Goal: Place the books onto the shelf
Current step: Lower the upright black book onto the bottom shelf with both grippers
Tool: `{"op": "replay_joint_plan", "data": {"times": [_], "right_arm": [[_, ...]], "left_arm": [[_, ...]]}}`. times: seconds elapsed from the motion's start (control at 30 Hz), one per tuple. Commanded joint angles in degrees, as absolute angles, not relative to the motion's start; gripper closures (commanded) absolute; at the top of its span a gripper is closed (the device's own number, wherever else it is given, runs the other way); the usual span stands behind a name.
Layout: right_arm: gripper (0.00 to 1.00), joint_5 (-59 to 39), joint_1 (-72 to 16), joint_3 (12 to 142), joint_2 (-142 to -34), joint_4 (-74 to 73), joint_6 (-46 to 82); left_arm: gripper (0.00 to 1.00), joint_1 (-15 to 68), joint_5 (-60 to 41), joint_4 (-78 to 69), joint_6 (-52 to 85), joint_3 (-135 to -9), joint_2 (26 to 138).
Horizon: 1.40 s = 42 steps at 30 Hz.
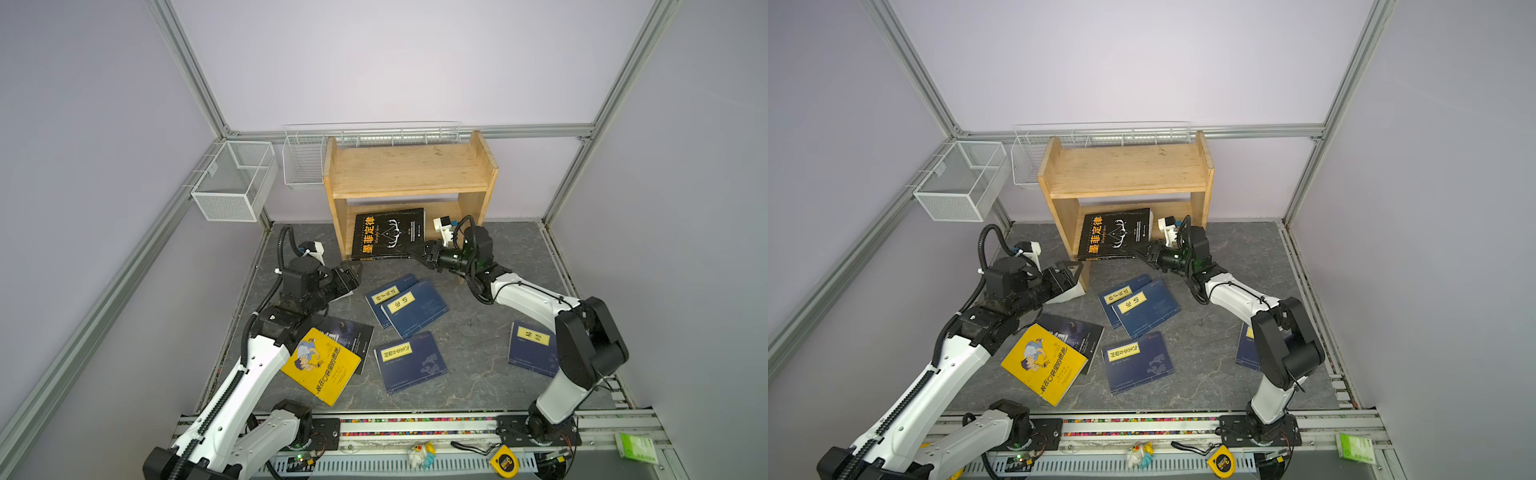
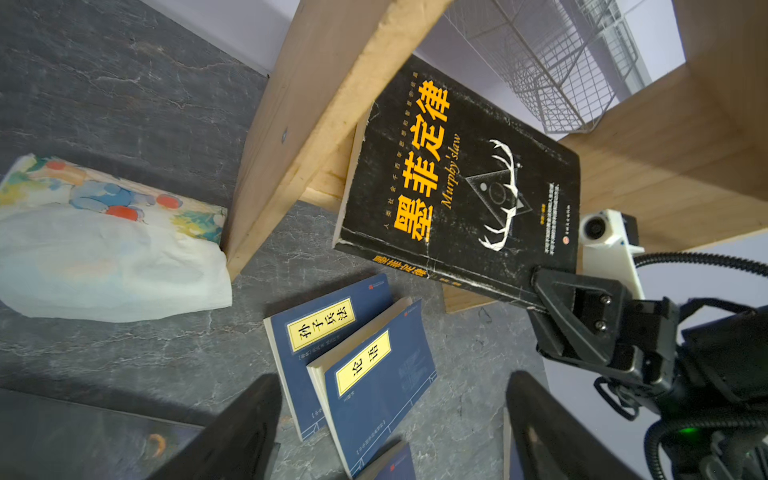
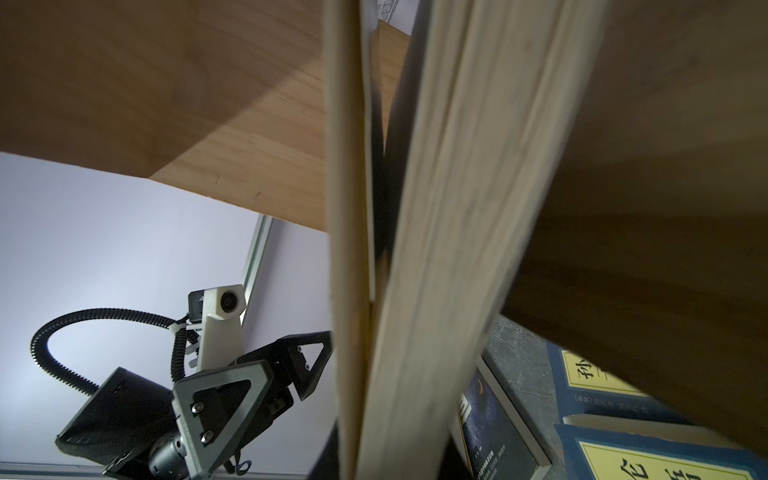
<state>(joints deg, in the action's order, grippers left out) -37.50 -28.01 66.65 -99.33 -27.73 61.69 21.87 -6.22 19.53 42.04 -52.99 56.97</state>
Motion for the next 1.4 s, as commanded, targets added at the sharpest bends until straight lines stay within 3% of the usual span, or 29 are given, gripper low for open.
{"op": "replay_joint_plan", "data": {"times": [0.0,0.87,1.37], "right_arm": [[0.88,-38.33,-28.34,68.54,-101.03,-30.60,62.30],[0.86,-37.88,-28.39,72.85,-105.07,-29.63,64.05],[0.86,-37.61,-28.26,74.73,-107.13,-28.41,64.97]], "left_arm": [[0.16,21.67,-4.57,10.52,49.51,-51.64,58.39],[0.30,21.22,-1.84,-4.13,61.57,-52.04,73.21],[0.64,20.88,-1.05,-15.86,68.24,-50.08,77.24]]}}
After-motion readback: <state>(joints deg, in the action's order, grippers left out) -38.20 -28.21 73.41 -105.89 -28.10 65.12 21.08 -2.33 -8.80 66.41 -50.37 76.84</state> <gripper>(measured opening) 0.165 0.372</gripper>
